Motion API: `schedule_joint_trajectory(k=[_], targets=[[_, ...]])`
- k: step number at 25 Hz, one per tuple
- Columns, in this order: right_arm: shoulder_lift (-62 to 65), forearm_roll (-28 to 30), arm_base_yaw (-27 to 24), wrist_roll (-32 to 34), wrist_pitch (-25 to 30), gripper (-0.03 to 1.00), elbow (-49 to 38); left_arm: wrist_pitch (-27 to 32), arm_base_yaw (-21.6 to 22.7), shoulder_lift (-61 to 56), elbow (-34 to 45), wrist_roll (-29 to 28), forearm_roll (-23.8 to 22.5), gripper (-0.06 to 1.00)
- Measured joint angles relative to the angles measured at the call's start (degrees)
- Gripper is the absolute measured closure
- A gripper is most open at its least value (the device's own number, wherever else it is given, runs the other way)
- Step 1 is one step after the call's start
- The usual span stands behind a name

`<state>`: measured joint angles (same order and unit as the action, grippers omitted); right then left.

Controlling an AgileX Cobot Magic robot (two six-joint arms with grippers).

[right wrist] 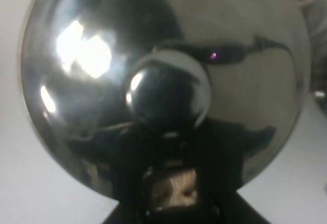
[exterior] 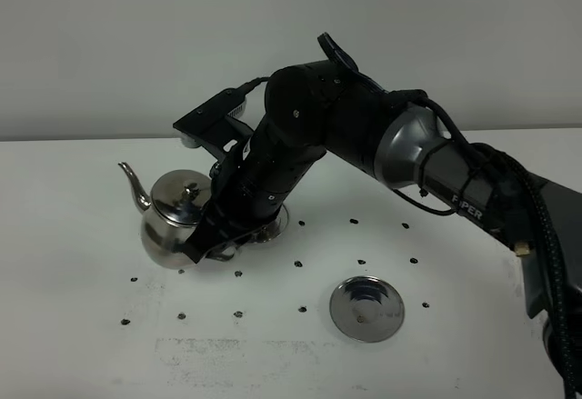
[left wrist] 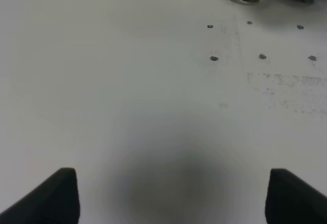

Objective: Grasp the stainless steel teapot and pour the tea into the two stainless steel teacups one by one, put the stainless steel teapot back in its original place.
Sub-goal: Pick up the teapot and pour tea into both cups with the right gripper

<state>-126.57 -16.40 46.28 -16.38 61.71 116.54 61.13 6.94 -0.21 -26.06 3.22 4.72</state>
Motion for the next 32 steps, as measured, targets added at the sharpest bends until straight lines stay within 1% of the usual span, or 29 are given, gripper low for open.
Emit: schedule_joint_trajectory(k=[3,7,10,12,15,18,21,23,27,32], targets=[[-1.89,-1.97,0.0,0.1,-0.07,0.79,0.33,0.0,0.0,0.0,0.0,0.0,0.0,0.22],[-4.69,-1.99,-0.05,2.03,-0.01,0.79,1.81,0.0,0.0,0.0,0.0,0.0,0.0,0.22],[-7.18,-0.98,-0.17,4.91,1.37,0.79,5.08,0.0,0.0,0.0,0.0,0.0,0.0,0.22],[-8.61,1.21,-0.17,6.55,3.43,0.79,8.22,0.0,0.0,0.0,0.0,0.0,0.0,0.22],[-9.81,6.14,-0.03,7.48,7.71,0.79,12.27,0.0,0.0,0.0,0.0,0.0,0.0,0.22],[-9.93,11.88,0.55,6.93,9.15,0.79,15.16,0.0,0.0,0.0,0.0,0.0,0.0,0.22],[-9.93,17.07,1.1,3.22,9.17,0.79,17.12,0.0,0.0,0.0,0.0,0.0,0.0,0.22],[-9.93,19.23,1.39,-1.19,9.17,0.79,17.6,0.0,0.0,0.0,0.0,0.0,0.0,0.22],[-9.93,21.1,1.8,-10.82,8.67,0.79,17.59,0.0,0.0,0.0,0.0,0.0,0.0,0.22],[-9.93,22.36,2.24,-19.99,3.57,0.79,17.59,0.0,0.0,0.0,0.0,0.0,0.0,0.22]])
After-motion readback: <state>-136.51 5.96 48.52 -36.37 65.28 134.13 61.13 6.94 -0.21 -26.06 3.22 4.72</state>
